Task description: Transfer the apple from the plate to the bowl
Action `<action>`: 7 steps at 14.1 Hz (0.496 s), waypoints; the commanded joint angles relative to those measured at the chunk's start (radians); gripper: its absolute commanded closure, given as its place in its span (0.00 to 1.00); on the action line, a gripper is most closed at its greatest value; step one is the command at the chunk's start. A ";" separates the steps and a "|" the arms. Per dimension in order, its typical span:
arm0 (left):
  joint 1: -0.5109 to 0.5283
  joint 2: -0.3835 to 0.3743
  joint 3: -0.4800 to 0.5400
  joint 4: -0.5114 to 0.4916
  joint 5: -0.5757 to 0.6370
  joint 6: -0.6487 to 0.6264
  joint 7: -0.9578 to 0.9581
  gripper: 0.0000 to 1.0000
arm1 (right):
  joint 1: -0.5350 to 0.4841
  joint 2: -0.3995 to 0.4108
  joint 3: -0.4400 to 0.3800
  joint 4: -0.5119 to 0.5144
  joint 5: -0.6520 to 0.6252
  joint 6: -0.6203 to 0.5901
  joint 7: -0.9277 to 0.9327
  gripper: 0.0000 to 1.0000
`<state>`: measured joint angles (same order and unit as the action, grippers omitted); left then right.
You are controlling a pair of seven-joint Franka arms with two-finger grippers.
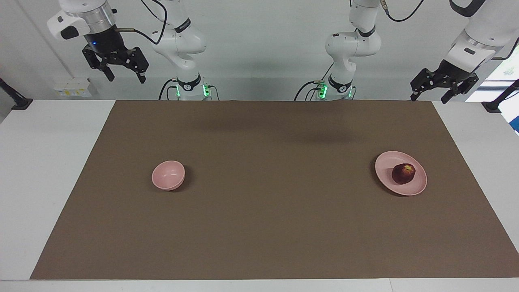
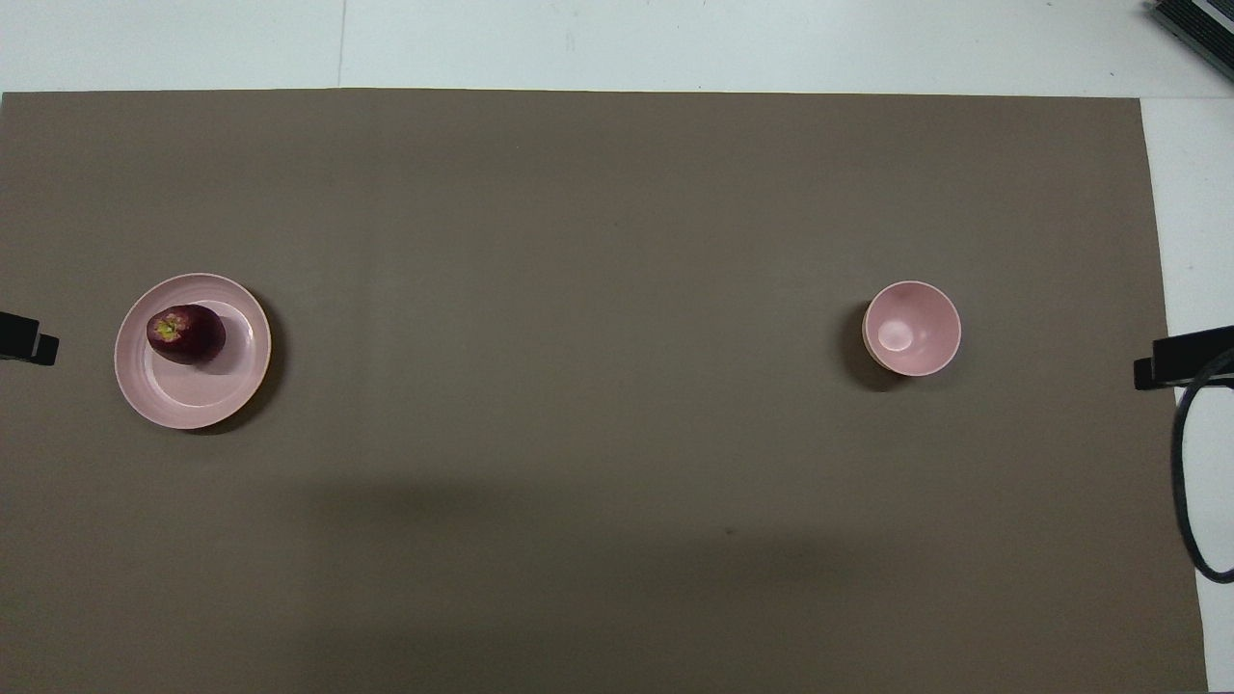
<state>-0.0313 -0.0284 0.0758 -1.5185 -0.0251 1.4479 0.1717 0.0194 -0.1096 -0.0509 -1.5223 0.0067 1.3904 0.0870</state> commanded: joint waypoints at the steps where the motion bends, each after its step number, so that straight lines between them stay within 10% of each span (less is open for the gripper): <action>1: 0.013 -0.027 -0.005 -0.031 -0.015 0.008 0.005 0.00 | -0.009 -0.002 0.003 -0.001 0.007 0.006 -0.016 0.00; 7: 0.008 -0.027 -0.005 -0.029 -0.015 0.006 0.005 0.00 | -0.009 -0.002 0.003 -0.001 0.007 0.006 -0.016 0.00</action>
<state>-0.0313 -0.0285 0.0751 -1.5187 -0.0251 1.4475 0.1717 0.0194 -0.1096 -0.0509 -1.5223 0.0067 1.3904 0.0870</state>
